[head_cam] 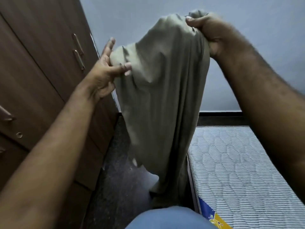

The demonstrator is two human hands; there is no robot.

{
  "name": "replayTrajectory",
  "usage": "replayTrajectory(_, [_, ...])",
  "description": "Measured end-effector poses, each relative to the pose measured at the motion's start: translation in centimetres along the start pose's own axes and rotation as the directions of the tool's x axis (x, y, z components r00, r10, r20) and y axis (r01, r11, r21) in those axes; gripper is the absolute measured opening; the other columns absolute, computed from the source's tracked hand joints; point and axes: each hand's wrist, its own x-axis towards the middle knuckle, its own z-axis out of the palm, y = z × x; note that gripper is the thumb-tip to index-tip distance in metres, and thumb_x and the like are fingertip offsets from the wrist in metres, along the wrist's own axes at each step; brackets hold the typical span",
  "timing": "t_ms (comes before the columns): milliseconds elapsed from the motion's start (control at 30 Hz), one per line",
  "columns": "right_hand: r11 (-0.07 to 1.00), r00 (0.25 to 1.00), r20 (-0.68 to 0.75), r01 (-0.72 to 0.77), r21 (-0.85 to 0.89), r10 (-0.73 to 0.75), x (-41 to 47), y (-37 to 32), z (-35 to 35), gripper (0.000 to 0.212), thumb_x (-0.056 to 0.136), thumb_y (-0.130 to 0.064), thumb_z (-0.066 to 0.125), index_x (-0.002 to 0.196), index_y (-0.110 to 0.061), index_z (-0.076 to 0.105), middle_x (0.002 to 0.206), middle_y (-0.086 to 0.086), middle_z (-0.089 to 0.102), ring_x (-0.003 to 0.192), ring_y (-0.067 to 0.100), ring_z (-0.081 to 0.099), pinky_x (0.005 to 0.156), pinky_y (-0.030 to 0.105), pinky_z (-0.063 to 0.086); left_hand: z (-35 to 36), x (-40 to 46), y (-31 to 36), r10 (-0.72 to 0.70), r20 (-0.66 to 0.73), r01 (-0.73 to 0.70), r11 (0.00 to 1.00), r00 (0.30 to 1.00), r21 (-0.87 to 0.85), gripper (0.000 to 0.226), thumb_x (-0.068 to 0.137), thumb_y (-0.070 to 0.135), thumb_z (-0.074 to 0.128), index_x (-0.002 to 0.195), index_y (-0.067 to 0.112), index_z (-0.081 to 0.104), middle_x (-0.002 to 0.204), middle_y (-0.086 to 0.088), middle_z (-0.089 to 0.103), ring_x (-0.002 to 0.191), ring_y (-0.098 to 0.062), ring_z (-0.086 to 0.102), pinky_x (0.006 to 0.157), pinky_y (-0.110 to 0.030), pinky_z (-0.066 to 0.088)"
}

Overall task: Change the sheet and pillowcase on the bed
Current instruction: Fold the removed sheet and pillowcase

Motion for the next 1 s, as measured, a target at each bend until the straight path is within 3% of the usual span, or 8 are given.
replayTrajectory(67, [0.999, 0.999, -0.036, -0.023, 0.045, 0.024, -0.8, -0.3, 0.2, 0.028, 0.100, -0.001, 0.049, 0.074, -0.010, 0.050, 0.066, 0.004, 0.058, 0.061, 0.016, 0.062, 0.066, 0.032, 0.055, 0.3, 0.1, 0.4, 0.031, 0.002, -0.031, 0.999, 1.000, 0.021, 0.095, 0.079, -0.011, 0.074, 0.156, 0.022, 0.030, 0.151, -0.013, 0.048, 0.125, -0.024, 0.058, 0.106, -0.047, 0.048])
replayTrajectory(200, [0.992, 0.973, 0.224, -0.084, 0.097, 0.061, -4.3, 0.1, 0.0, 0.074, 0.104, -0.050, 0.017, 0.092, -0.013, 0.080, 0.097, 0.005, 0.077, 0.102, 0.017, 0.071, 0.097, 0.038, 0.051, 0.6, 0.9, 2.9, 0.138, -0.104, -0.150, 0.982, 0.985, -0.118, 0.072, 0.085, -0.021, 0.053, 0.151, 0.005, 0.037, 0.145, -0.024, 0.048, 0.105, -0.025, 0.065, 0.090, -0.040, 0.057])
replayTrajectory(267, [0.995, 0.965, 0.246, -0.094, -0.018, 0.096, -5.4, 3.0, -1.0, 0.070, 0.091, -0.058, 0.040, 0.135, -0.008, 0.061, 0.135, 0.016, 0.062, 0.131, 0.027, 0.055, 0.108, 0.043, 0.043, 1.2, 1.1, 3.8, 0.155, -0.139, -0.177, 0.971, 0.978, -0.161, 0.065, 0.087, -0.021, 0.049, 0.147, 0.004, 0.040, 0.131, -0.022, 0.057, 0.097, -0.026, 0.067, 0.084, -0.040, 0.059])
replayTrajectory(333, [0.975, 0.956, 0.198, -0.199, -0.098, 0.215, -6.5, 7.3, -1.8, 0.096, 0.077, -0.056, 0.072, 0.149, -0.001, 0.040, 0.147, 0.022, 0.049, 0.135, 0.033, 0.051, 0.106, 0.044, 0.047, 1.9, 1.1, 4.1, 0.163, -0.122, -0.182, 0.969, 0.979, -0.168, 0.062, 0.090, -0.018, 0.049, 0.148, 0.004, 0.040, 0.124, -0.024, 0.058, 0.092, -0.027, 0.068, 0.080, -0.040, 0.059])
replayTrajectory(567, [0.968, 0.975, -0.094, -0.186, 0.170, 0.204, -8.9, 13.0, 0.1, 0.034, 0.104, -0.031, 0.049, 0.129, -0.012, 0.061, 0.123, 0.013, 0.069, 0.115, 0.027, 0.066, 0.098, 0.045, 0.054, 1.4, 0.7, 4.3, 0.156, -0.023, -0.158, 0.972, 0.987, -0.175, 0.057, 0.091, -0.010, 0.053, 0.144, 0.002, 0.038, 0.093, -0.012, 0.063, 0.084, -0.021, 0.064, 0.085, -0.037, 0.057])
replayTrajectory(733, [0.907, 0.971, -0.098, -0.165, 0.387, 0.218, -8.5, 11.5, 0.4, 0.050, 0.100, -0.041, 0.046, 0.136, -0.009, 0.058, 0.118, 0.013, 0.070, 0.110, 0.026, 0.067, 0.094, 0.040, 0.055, -0.9, 0.0, 4.7, 0.101, -0.023, -0.104, 0.969, 0.995, -0.223, 0.063, 0.089, -0.004, 0.056, 0.148, 0.002, 0.032, 0.093, -0.010, 0.057, 0.081, -0.017, 0.060, 0.084, -0.032, 0.054])
replayTrajectory(867, [0.869, 0.947, 0.062, -0.313, 0.384, 0.314, -8.5, 12.4, 1.5, 0.061, 0.104, -0.054, 0.030, 0.116, -0.013, 0.074, 0.116, 0.012, 0.072, 0.112, 0.024, 0.067, 0.095, 0.037, 0.055, -2.0, -0.5, 4.5, 0.080, -0.098, -0.099, 0.974, 0.992, -0.205, 0.062, 0.090, -0.005, 0.050, 0.149, -0.001, 0.031, 0.081, -0.007, 0.059, 0.072, -0.014, 0.061, 0.079, -0.030, 0.055])
replayTrajectory(1000, [0.862, 0.892, 0.249, -0.437, 0.256, 0.378, -8.6, 13.2, 3.1, 0.075, 0.095, -0.065, 0.033, 0.137, -0.008, 0.059, 0.133, 0.016, 0.062, 0.130, 0.029, 0.054, 0.114, 0.044, 0.041, -2.8, -1.1, 4.3, 0.072, -0.133, -0.098, 0.976, 0.988, -0.196, 0.060, 0.090, -0.006, 0.049, 0.148, 0.000, 0.034, 0.082, -0.005, 0.052, 0.074, -0.012, 0.055, 0.083, -0.029, 0.053])
